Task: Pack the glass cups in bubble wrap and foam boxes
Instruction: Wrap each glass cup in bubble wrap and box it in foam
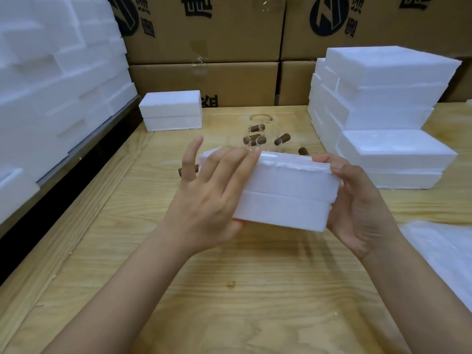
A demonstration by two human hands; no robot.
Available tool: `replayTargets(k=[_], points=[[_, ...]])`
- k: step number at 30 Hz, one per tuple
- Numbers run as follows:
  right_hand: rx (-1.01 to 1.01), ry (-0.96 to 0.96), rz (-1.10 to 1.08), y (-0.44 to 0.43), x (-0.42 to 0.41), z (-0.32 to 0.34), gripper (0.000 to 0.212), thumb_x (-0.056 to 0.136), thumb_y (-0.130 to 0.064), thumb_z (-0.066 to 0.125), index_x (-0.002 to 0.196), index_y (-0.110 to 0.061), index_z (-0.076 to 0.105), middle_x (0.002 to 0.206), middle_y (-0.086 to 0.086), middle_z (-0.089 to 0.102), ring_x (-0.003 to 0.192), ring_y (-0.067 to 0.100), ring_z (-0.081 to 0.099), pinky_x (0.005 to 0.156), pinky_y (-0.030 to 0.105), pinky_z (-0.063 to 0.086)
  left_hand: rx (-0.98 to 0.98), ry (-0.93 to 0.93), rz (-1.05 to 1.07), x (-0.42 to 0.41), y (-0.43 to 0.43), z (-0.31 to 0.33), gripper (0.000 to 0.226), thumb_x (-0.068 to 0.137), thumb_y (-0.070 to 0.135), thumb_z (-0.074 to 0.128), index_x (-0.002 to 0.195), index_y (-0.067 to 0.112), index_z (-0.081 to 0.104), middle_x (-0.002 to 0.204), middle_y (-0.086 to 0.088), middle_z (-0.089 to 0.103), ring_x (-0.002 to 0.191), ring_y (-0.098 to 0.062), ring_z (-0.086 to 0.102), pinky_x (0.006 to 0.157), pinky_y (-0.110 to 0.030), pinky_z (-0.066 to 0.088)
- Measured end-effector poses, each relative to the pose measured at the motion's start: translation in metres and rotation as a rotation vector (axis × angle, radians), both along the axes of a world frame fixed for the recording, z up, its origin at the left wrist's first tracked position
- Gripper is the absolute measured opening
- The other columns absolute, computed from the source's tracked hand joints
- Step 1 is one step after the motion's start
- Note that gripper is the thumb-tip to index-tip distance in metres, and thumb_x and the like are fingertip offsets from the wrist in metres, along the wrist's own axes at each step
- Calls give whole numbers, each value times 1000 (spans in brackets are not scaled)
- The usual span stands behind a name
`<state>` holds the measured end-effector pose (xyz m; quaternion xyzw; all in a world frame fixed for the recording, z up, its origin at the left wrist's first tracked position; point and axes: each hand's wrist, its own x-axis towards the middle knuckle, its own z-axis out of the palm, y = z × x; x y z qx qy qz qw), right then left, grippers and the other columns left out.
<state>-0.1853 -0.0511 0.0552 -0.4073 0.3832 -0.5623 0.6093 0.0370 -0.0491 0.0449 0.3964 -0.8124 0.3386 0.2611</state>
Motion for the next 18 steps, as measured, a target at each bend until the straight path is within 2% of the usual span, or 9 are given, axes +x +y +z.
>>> replayTargets(k=[2, 3, 4, 6, 8, 10, 12, 15, 18], points=[[-98, 11, 14, -1, 11, 0, 33, 67, -41, 64, 99, -34, 66, 105, -13, 65, 99, 9, 58, 70, 35, 51, 3, 59, -21, 7, -6, 1, 79, 65, 29, 69, 132, 2, 39, 121, -20, 59, 115, -34, 52, 108, -58, 28], [-145, 29, -3, 0, 18, -3, 38, 70, -43, 62, 107, -37, 64, 112, -15, 64, 104, 2, 58, 79, 35, 52, -7, 85, -38, 13, -11, 1, 76, 65, 29, 68, 130, 3, 39, 121, -20, 58, 114, -35, 51, 106, -57, 30], [-194, 88, -66, 2, 25, -7, 44, 71, -47, 60, 115, -41, 60, 124, -15, 59, 114, -2, 53, 92, 38, 48, -30, 106, -52, 20, -16, 2, 72, 68, 28, 67, 129, 4, 39, 122, -19, 56, 114, -34, 49, 105, -57, 32], [-334, 307, -300, 7, 39, -17, 51, 74, -53, 53, 123, -42, 53, 142, -8, 39, 135, 2, 32, 112, 39, 31, -79, 151, -47, 39, -31, 3, 70, 69, 27, 70, 128, 6, 38, 125, -14, 47, 115, -33, 46, 105, -55, 31], [-545, 523, -434, 14, 49, -30, 45, 81, -45, 46, 124, -33, 50, 143, 4, 32, 139, 13, 24, 116, 37, 23, -112, 206, -6, 61, -51, 5, 75, 67, 28, 74, 127, 8, 35, 126, -10, 40, 116, -32, 43, 106, -54, 27], [-724, 720, -394, 20, 58, -45, 37, 84, -35, 45, 121, -28, 50, 138, 8, 35, 137, 20, 27, 115, 36, 22, -123, 250, 51, 82, -77, 6, 74, 67, 30, 70, 127, 9, 33, 126, -8, 36, 116, -32, 40, 108, -55, 23], [-836, 840, -277, 20, 67, -59, 38, 84, -33, 47, 122, -27, 49, 137, 1, 37, 137, 21, 27, 113, 36, 22, -105, 284, 136, 102, -105, 8, 72, 67, 28, 66, 126, 10, 29, 125, -8, 31, 116, -31, 34, 108, -53, 19], [-723, 852, -167, 11, 72, -68, 38, 83, -42, 46, 119, -35, 53, 135, -6, 42, 140, 14, 20, 109, 40, 22, -81, 317, 283, 128, -150, 12, 66, 69, 24, 57, 126, 11, 25, 124, -8, 27, 114, -29, 27, 106, -55, 20], [-593, 917, -142, -4, 75, -66, 41, 70, -50, 45, 111, -46, 51, 129, -15, 44, 134, 2, 21, 106, 42, 26, -54, 314, 382, 154, -195, 19, 67, 68, 18, 55, 127, 11, 24, 126, -21, 37, 113, -30, 25, 105, -54, 18]])
